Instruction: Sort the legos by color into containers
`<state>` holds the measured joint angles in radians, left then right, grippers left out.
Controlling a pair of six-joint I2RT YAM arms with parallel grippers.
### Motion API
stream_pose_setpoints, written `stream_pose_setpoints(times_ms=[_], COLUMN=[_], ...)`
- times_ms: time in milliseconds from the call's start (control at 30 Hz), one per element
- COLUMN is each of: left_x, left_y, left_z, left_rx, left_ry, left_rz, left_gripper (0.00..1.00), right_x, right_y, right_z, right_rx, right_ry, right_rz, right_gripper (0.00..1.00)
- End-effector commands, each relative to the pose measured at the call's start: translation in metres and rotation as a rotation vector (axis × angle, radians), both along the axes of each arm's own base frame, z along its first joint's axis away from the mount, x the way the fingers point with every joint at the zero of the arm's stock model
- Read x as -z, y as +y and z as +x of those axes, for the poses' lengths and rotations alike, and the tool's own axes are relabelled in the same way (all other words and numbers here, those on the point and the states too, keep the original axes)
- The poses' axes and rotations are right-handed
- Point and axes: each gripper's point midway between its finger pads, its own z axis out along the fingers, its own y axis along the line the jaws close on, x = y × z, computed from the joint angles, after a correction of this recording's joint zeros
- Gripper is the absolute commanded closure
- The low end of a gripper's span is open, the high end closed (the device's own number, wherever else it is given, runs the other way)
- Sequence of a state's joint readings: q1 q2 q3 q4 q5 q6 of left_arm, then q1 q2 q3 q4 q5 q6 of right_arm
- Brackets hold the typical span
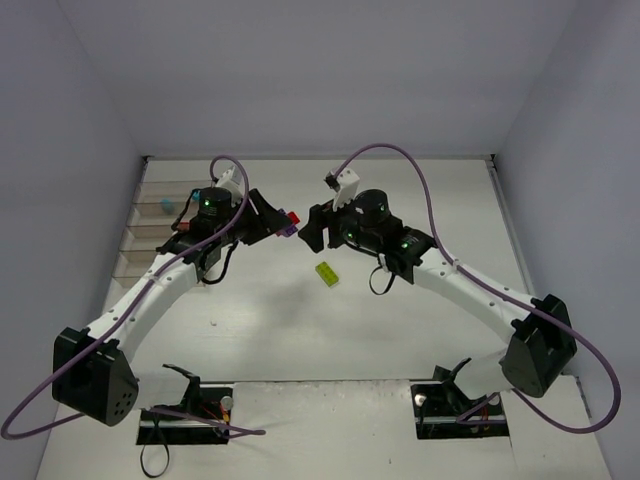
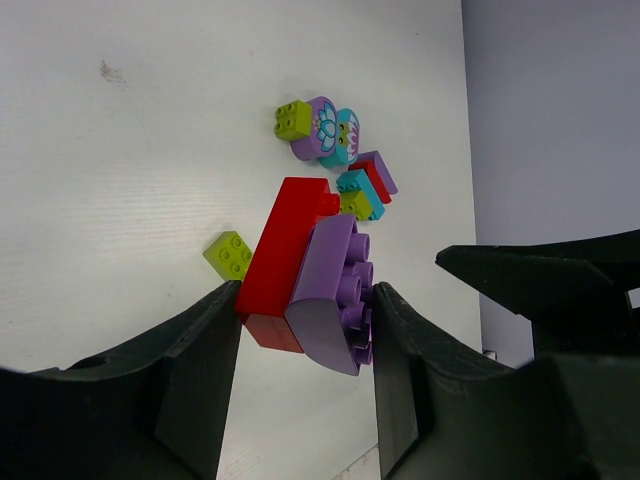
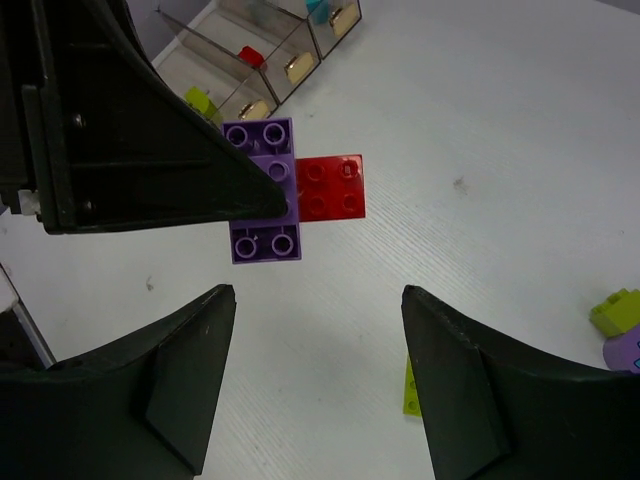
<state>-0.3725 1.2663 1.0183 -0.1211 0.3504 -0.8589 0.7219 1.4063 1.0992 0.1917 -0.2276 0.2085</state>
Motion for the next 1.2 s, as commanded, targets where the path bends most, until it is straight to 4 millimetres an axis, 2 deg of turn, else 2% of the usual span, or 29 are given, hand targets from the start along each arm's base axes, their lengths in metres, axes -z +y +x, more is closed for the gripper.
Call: stream_pose_setpoints(times_ms=[0,500,900,967,1167], left_x=[-0.04,-0.048,-0.053,-0.051,-0.051], left_y=[-0.008,-0.015,-0.017,-0.018,-0.019], left_z=[0.006,0.0,-0.002,-0.003,-0.003], left_rx=[0.006,-0.002,-0.003,-0.001,0.002], left_ry=[-0.108,-0.11,-0.113,-0.107,-0.106], left_rz=[-0.073,-0.099,-0.108,-0.107,-0.108], left_gripper=[1.0,1.0,1.0,1.0,1.0], right_x=[-0.047,-0.044,-0.042,-0.044,-0.042], right_y=[0.02,0.036,0.043,0.045,0.048], right_z=[0.005,0.008,0.008,0.006,0.004], right_rx=[-0.04,-0.057,-0.064,-0.067,-0.075], right_ry=[-0.097,-0.091,-0.095,-0.099,-0.095], right_rz=[0.114,0.117,0.116,0.118,0.118], right_gripper=[0.36,0.36,0.47,0.52,0.52])
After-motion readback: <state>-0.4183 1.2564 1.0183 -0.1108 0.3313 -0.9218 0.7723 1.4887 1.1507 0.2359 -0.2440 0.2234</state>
